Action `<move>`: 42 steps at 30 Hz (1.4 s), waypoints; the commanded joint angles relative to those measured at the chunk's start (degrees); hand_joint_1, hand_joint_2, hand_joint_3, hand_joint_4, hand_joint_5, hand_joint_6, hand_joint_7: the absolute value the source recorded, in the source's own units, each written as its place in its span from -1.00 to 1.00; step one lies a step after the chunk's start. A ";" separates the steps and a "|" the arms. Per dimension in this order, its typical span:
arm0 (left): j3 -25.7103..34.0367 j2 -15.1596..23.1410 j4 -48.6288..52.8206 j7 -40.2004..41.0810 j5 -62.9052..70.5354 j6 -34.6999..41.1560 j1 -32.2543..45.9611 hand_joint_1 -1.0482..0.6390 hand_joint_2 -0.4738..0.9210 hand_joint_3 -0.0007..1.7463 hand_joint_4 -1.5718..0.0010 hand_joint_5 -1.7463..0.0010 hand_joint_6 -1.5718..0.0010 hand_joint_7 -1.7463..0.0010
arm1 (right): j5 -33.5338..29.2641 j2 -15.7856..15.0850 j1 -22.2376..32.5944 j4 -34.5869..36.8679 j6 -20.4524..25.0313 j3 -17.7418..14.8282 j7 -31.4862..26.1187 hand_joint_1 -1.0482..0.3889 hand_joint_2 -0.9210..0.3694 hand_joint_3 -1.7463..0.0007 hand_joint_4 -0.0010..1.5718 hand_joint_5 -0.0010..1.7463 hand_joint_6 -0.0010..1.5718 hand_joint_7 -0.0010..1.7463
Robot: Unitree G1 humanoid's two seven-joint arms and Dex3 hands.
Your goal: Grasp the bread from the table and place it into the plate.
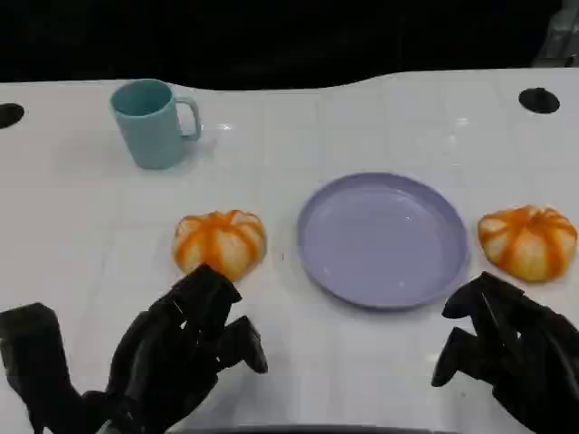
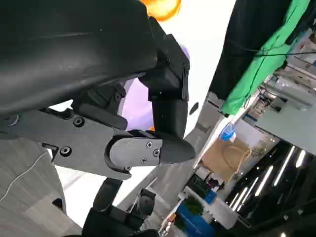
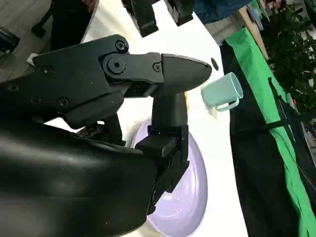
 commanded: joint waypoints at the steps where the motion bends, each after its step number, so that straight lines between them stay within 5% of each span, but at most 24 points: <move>1: 0.15 0.71 0.41 -0.82 0.20 -0.74 -0.50 -0.45 1.00 -0.62 -0.09 -1.00 0.24 -1.00 | 0.81 -0.36 -0.16 -0.20 -0.23 -0.59 0.06 -0.14 -1.00 0.47 -0.19 1.00 -0.35 0.83; 25: -0.72 2.54 0.66 -2.02 2.92 -3.24 -1.02 -0.49 1.00 -0.64 0.04 -1.00 0.39 -0.97 | -0.39 -0.41 -0.31 -0.41 -0.43 0.35 -0.95 -0.14 -1.00 0.49 -0.20 1.00 -0.37 0.84; 29: -2.13 3.91 0.12 -1.16 9.07 -8.64 -1.26 -0.47 1.00 -0.69 0.32 -0.89 0.47 -0.47 | -0.68 0.02 -0.35 -0.43 -0.53 0.72 -1.64 -0.14 -1.00 0.49 -0.20 1.00 -0.37 0.84; 36: -6.02 9.39 1.18 1.64 28.28 -24.80 -3.17 -0.37 1.00 -0.91 0.54 -0.34 0.51 0.35 | -0.58 0.33 -0.93 0.12 -0.86 1.26 -1.98 -0.13 -1.00 0.46 -0.20 1.00 -0.37 0.84; 39: -6.82 12.27 0.70 2.45 33.94 -26.68 -4.12 -0.36 0.99 -0.98 0.70 -0.18 0.45 0.72 | -0.76 0.70 -1.20 0.17 -0.65 1.40 -2.64 -0.13 -1.00 0.47 -0.19 1.00 -0.36 0.84; 42: -7.38 15.04 -0.63 2.51 38.50 -25.69 -5.73 -0.31 0.94 -1.00 0.86 -0.03 0.47 0.86 | -0.78 0.84 -1.50 0.15 -0.30 1.54 -3.18 -0.13 -1.00 0.48 -0.20 1.00 -0.37 0.84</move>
